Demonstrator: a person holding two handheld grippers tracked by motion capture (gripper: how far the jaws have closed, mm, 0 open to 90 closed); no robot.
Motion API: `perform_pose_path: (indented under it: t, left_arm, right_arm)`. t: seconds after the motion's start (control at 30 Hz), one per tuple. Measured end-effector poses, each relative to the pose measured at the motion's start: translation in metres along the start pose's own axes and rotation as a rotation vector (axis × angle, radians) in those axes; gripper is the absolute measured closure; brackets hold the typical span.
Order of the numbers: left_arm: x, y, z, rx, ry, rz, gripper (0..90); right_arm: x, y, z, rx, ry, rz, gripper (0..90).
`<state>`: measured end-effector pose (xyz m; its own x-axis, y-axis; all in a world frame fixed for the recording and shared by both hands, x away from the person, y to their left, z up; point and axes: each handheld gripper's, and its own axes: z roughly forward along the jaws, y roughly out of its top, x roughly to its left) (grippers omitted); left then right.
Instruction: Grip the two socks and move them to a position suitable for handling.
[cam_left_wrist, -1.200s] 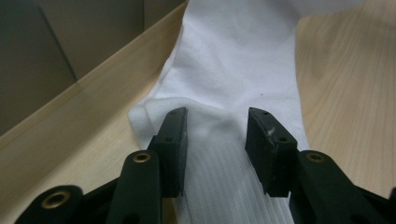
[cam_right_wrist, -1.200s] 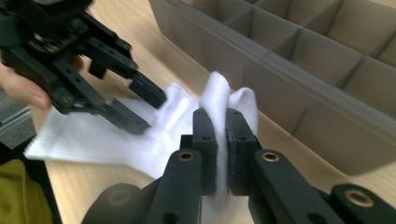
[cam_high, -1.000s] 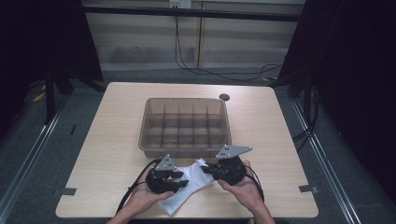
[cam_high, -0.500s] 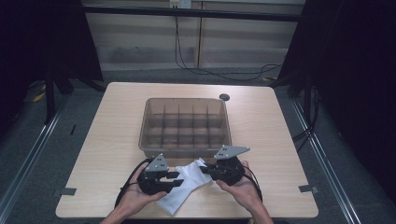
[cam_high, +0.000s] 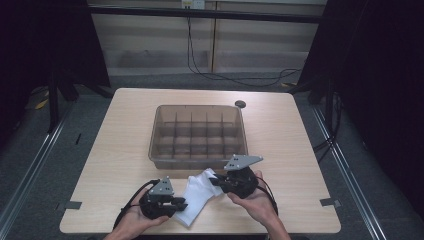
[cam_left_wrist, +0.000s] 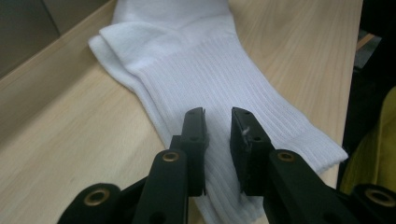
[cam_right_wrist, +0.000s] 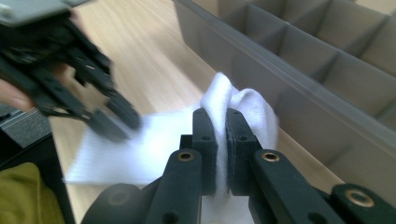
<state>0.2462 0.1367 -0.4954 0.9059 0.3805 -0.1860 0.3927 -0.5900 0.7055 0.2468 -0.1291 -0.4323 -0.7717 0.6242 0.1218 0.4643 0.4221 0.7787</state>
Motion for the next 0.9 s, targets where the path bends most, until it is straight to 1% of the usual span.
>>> perform_pose_path:
  t: [0.1, 0.2, 0.27, 0.3, 0.33, 0.37, 0.43, 0.47, 0.53, 0.6, 0.67, 0.73, 0.77, 0.83, 0.9]
  left_arm:
    - [0.001, 0.005, 0.005, -0.005, 0.010, -0.003, 75.9]
    - [0.001, 0.007, 0.008, -0.011, 0.018, -0.001, 75.9]
    - [0.001, 0.007, 0.009, -0.021, 0.018, -0.008, 75.9]
    - [0.000, 0.005, 0.008, -0.035, 0.028, -0.005, 75.9]
    - [-0.002, 0.004, 0.006, -0.042, 0.042, -0.009, 76.9]
    - [-0.003, 0.004, 0.005, -0.041, 0.035, -0.012, 77.1]
    - [-0.001, 0.003, -0.002, -0.056, 0.013, -0.028, 77.1]
    - [0.000, 0.003, -0.006, -0.064, 0.014, -0.034, 77.6]
    - [0.004, 0.002, -0.011, -0.075, 0.022, -0.047, 78.1]
    - [0.009, -0.001, -0.016, -0.069, 0.040, -0.056, 78.6]
    - [0.014, -0.005, -0.021, -0.071, 0.053, -0.074, 78.5]
    - [0.018, -0.007, -0.024, -0.086, 0.062, -0.095, 78.5]
    - [0.019, -0.007, -0.025, -0.087, 0.065, -0.098, 78.5]
    - [0.021, -0.006, -0.027, -0.098, 0.073, -0.105, 78.5]
    - [0.023, -0.006, -0.029, -0.106, 0.081, -0.109, 78.1]
  right_arm:
    - [0.009, 0.005, 0.005, 0.006, 0.019, -0.033, 84.9]
    - [0.017, 0.009, 0.011, 0.019, 0.039, -0.053, 84.9]
    - [0.022, 0.011, 0.017, 0.030, 0.055, -0.068, 84.8]
    - [0.024, 0.012, 0.020, 0.034, 0.061, -0.072, 84.7]
    - [0.026, 0.012, 0.022, 0.040, 0.068, -0.074, 84.7]
    - [0.028, 0.012, 0.025, 0.048, 0.071, -0.078, 84.7]
    - [0.029, 0.011, 0.029, 0.056, 0.081, -0.078, 84.5]
    - [0.030, 0.010, 0.033, 0.067, 0.085, -0.079, 84.4]
    - [0.033, 0.008, 0.039, 0.083, 0.098, -0.084, 84.3]
    - [0.035, 0.005, 0.044, 0.100, 0.109, -0.091, 83.8]
    - [0.037, 0.002, 0.049, 0.121, 0.120, -0.099, 82.9]
    - [0.039, -0.001, 0.052, 0.133, 0.130, -0.101, 81.7]
    - [0.040, -0.002, 0.054, 0.132, 0.131, -0.103, 81.0]
    - [0.041, -0.003, 0.056, 0.135, 0.141, -0.098, 77.9]
    - [0.043, -0.004, 0.056, 0.133, 0.146, -0.095, 72.1]
